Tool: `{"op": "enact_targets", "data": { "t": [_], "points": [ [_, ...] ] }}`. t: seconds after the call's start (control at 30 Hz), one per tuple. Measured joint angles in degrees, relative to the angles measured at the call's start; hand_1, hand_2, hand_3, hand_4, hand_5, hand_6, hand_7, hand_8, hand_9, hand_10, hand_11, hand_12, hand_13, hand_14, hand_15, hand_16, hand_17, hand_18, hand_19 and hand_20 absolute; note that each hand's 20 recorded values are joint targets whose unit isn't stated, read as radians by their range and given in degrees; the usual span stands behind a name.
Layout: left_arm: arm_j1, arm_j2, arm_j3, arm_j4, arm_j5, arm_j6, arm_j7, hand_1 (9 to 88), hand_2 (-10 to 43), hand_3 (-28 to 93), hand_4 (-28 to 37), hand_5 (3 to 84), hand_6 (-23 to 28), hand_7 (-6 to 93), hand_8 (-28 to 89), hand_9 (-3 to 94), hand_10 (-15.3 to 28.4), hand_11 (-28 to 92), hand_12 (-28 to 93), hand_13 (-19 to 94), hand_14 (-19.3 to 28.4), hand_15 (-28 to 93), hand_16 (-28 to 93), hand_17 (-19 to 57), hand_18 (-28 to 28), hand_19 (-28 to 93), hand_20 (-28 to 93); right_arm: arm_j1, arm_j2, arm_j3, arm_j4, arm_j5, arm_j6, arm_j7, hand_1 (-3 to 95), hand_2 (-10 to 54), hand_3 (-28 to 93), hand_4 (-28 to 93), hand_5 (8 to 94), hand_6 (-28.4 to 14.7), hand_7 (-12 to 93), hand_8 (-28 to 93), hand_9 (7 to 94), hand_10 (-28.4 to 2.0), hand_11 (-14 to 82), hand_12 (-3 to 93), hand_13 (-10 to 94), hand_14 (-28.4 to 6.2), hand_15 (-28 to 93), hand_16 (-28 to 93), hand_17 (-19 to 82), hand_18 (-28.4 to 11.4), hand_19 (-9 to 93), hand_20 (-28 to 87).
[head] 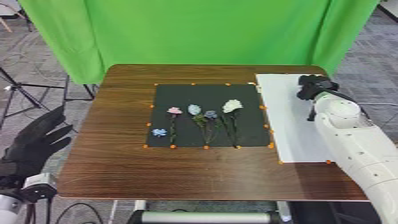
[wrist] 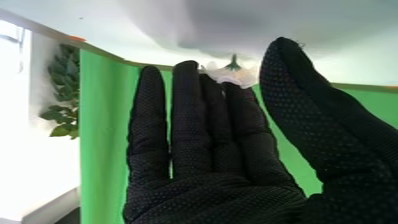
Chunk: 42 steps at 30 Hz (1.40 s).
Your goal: Arrange flowers
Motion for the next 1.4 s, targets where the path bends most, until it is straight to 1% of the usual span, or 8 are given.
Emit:
{"op": "enact_targets", "data": {
  "t": [0.03, 0.1, 0.2, 0.27, 0.43, 0.7, 1.1, 1.4],
  "points": [
    [-0.03, 0.05, 0.03, 0.01, 0.0, -0.02, 0.0, 22.9, -1.3, 70, -28.3, 21.7, 0.8, 18.6, -9, 18.1, 8.9, 12, 18, 15, 12.1, 20, 4, -10.4, 19.3, 38, 8, 0.02, -0.03, -0.16, 0.02, -0.24, -0.02, -0.05, 39.2, -2.1, 85, -28, 42.3, -0.4, 36, -21, 45.7, -8.5, 22.2, 16.9, 52, -1.0, 19, 12, 25, -6.3, 48, 21],
    [-0.08, 0.11, 0.07, 0.02, 0.0, -0.05, 0.0, 22.9, -1.3, 70, -28.3, 21.7, 0.8, 18.6, -9, 18.1, 8.9, 12, 18, 15, 12.1, 20, 4, -10.4, 19.3, 38, 8, 0.11, -0.07, -0.56, 0.02, -0.62, -0.03, 0.0, 40.4, -2.8, 82, -28, 48.4, 1.2, 43, -14, 52.4, -8.4, 30.9, 22.7, 57, -1.5, 32, 21, 24, -9.0, 55, 25],
    [-0.09, 0.16, 0.07, 0.03, 0.0, -0.09, 0.01, 22.8, -1.3, 71, -28.3, 21.7, 0.8, 18.5, -9, 18.1, 8.9, 12, 18, 15, 12.1, 20, 4, -10.4, 19.3, 38, 8, 0.37, -0.11, -1.11, -0.06, -0.93, 0.01, 0.54, 44.0, -4.1, 76, -28, 53.4, 2.4, 58, -4, 61.7, -6.8, 31.8, 41.0, 63, -1.5, 46, 30, 24, -11.9, 63, 31],
    [-0.1, 0.17, 0.07, 0.04, 0.0, -0.1, 0.01, 22.9, -1.2, 70, -28.3, 21.7, 0.8, 18.5, -9, 18.1, 8.8, 12, 18, 15, 12.1, 20, 4, -10.4, 19.3, 38, 8, 0.48, -0.1, -1.37, -0.21, -1.0, 0.26, 1.05, 45.5, -4.1, 76, -28, 56.7, 3.5, 61, 0, 65.4, -6.1, 33.0, 46.8, 65, -2.0, 52, 32, 25, -12.8, 66, 33],
    [-0.09, 0.17, 0.09, 0.04, 0.0, -0.1, 0.02, 22.8, -1.2, 71, -28.3, 21.7, 0.8, 18.5, -9, 18.1, 8.9, 12, 18, 15, 12.0, 20, 4, -10.4, 19.3, 38, 8, 0.12, 0.08, -2.05, -0.6, -1.0, 2.44, 1.41, 47.2, -5.4, 77, -28, 62.4, 3.9, 60, 2, 71.7, -5.4, 33.4, 53.0, 72, -2.0, 59, 32, 30, -13.7, 69, 37],
    [-0.06, -0.02, 0.13, 0.0, 0.03, -0.09, 0.02, 23.0, -1.0, 70, -28.3, 21.6, 0.8, 18.4, -9, 18.1, 8.9, 12, 18, 15, 12.0, 20, 4, -10.4, 19.3, 38, 8, -2.46, 1.52, -2.44, -5.02, 0.39, 5.73, 1.25, 47.7, -8.0, 80, -28, 66.0, 3.0, 57, 2, 74.4, -5.1, 32.0, 54.8, 74, -1.5, 59, 34, 32, -14.1, 69, 39],
    [0.15, -0.55, 0.17, -0.07, 0.03, -0.08, -0.09, 22.9, -1.0, 70, -28.3, 21.7, 0.9, 18.2, -9, 18.0, 9.0, 12, 18, 15, 12.2, 20, 4, -10.5, 19.4, 39, 8, -16.88, 4.21, 1.76, -29.92, 4.86, 7.64, 1.25, 47.3, -9.4, 82, -28, 68.4, 2.8, 54, 2, 77.8, -6.2, 27.4, 53.6, 76, -1.4, 55, 36, 32, -14.4, 69, 40],
    [-0.09, -0.54, 0.66, -0.04, 0.01, -0.1, -0.26, 22.9, -1.0, 70, -28.3, 21.7, 1.1, 18.1, -9, 17.9, 9.1, 12, 18, 14, 12.2, 20, 4, -10.6, 19.4, 38, 8, -27.01, -0.21, 3.15, -37.84, 4.42, 7.25, -2.24, 46.8, -9.5, 83, -28, 69.1, 2.3, 52, 2, 78.4, -6.5, 25.4, 53.7, 76, -1.0, 52, 38, 32, -14.5, 69, 40]
  ]
}}
